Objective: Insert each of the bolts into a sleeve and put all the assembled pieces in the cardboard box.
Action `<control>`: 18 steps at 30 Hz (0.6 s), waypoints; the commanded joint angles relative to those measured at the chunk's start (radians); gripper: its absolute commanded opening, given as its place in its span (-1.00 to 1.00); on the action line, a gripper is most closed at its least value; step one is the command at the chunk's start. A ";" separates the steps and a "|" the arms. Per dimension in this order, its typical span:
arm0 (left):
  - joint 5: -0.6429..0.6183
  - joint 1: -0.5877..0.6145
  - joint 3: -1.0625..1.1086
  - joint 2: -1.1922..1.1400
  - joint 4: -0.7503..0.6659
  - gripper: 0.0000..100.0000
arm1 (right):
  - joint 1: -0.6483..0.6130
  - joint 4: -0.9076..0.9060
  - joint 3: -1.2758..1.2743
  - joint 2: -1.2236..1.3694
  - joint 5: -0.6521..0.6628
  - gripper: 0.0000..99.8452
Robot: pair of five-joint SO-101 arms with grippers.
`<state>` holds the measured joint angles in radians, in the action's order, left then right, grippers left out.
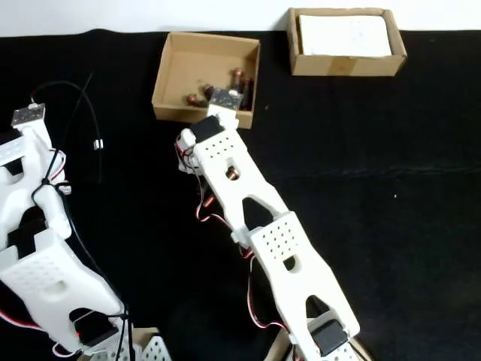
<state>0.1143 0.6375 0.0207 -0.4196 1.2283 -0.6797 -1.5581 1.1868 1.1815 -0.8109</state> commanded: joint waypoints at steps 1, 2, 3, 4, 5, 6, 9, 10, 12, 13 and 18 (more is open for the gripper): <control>0.009 0.013 -0.042 0.061 0.003 -0.98 | -0.001 -0.002 0.039 -0.010 0.005 -0.98; 0.009 0.012 -0.051 0.061 0.014 -0.98 | 0.001 -0.021 0.061 -0.010 0.005 -0.98; 0.012 0.012 -0.064 0.061 0.026 -0.98 | -0.001 -0.045 0.093 -0.010 0.005 -0.98; 0.028 0.012 -0.077 0.061 0.037 -0.98 | -0.001 -0.074 0.131 -0.010 0.005 -0.98; 0.038 0.012 -0.091 0.061 0.052 -0.98 | 0.001 -0.105 0.179 -0.010 0.005 -0.98; 0.041 0.012 -0.107 0.061 0.066 -0.98 | 0.004 -0.136 0.229 -0.010 0.006 -0.98; 0.040 0.010 -0.153 0.061 0.103 -0.98 | 0.030 -0.203 0.380 -0.010 0.029 -0.98; 0.037 0.010 -0.168 0.061 0.114 -0.98 | 0.042 -0.203 0.418 -0.010 0.055 -0.98; 0.031 0.010 -0.200 0.061 0.124 -0.98 | 0.076 -0.203 0.473 -0.010 0.080 -0.98; 0.018 0.010 -0.216 0.061 0.135 -0.98 | 0.088 -0.203 0.495 -0.010 0.081 -0.98; 0.011 -0.005 -0.312 0.062 0.219 -0.98 | 0.165 -0.203 0.555 -0.085 0.138 -0.98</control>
<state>0.1312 0.6421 -0.2140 -0.4196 1.4093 -0.5631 -1.7530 1.6349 1.1937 -0.7158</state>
